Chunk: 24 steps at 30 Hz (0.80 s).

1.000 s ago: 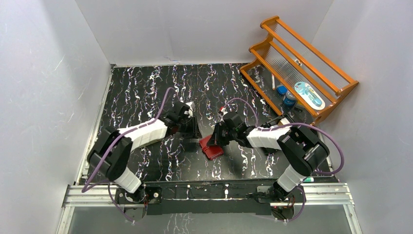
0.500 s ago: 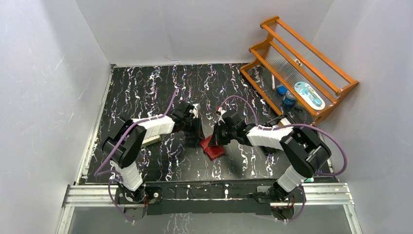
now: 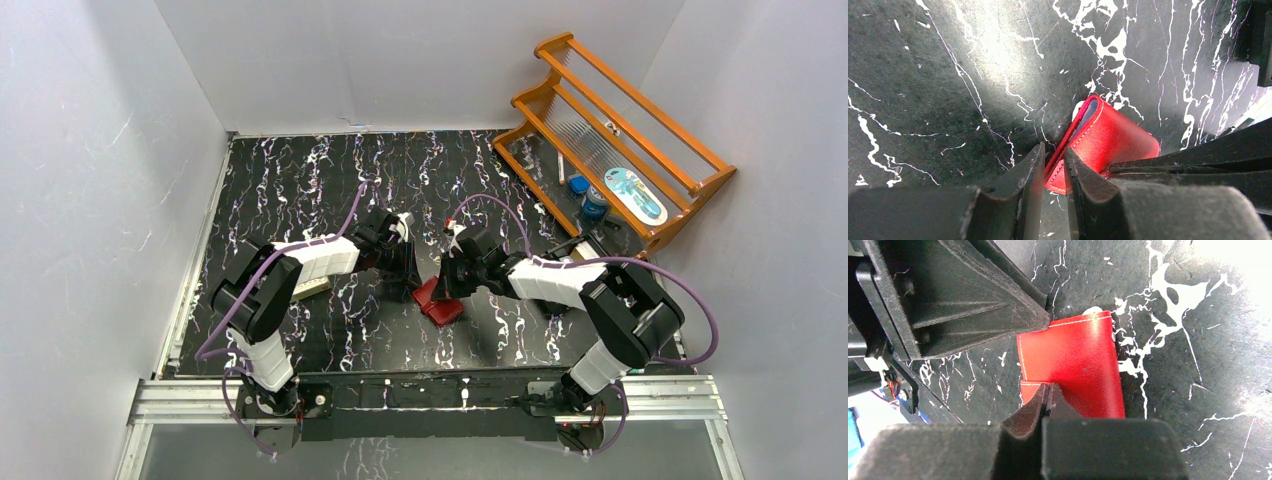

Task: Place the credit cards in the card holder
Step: Close the snap button on the card holder.

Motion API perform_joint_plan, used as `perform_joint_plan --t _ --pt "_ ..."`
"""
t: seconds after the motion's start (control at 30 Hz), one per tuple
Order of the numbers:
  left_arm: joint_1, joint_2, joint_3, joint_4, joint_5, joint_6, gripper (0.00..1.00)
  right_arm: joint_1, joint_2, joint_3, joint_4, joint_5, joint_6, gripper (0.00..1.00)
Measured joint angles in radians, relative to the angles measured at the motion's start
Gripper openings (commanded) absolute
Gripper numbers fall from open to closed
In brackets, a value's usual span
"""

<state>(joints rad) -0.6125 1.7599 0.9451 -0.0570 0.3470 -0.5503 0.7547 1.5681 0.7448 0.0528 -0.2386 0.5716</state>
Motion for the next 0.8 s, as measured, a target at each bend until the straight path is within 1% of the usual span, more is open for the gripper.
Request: perform_joint_plan --t 0.2,0.47,0.67,0.8 --pt "0.0 0.0 0.0 0.0 0.001 0.008 0.2 -0.003 -0.002 -0.023 0.035 0.008 0.002 0.0" --pt "0.0 -0.012 0.004 -0.018 -0.01 0.01 0.27 -0.008 -0.028 -0.097 0.146 0.007 0.008 0.0" --pt "-0.004 -0.102 0.004 -0.058 -0.016 -0.012 0.28 -0.008 -0.042 -0.129 0.192 0.009 0.008 0.0" --pt "-0.027 -0.173 -0.005 -0.048 -0.002 -0.042 0.25 -0.008 -0.043 -0.134 0.201 0.009 0.008 0.0"
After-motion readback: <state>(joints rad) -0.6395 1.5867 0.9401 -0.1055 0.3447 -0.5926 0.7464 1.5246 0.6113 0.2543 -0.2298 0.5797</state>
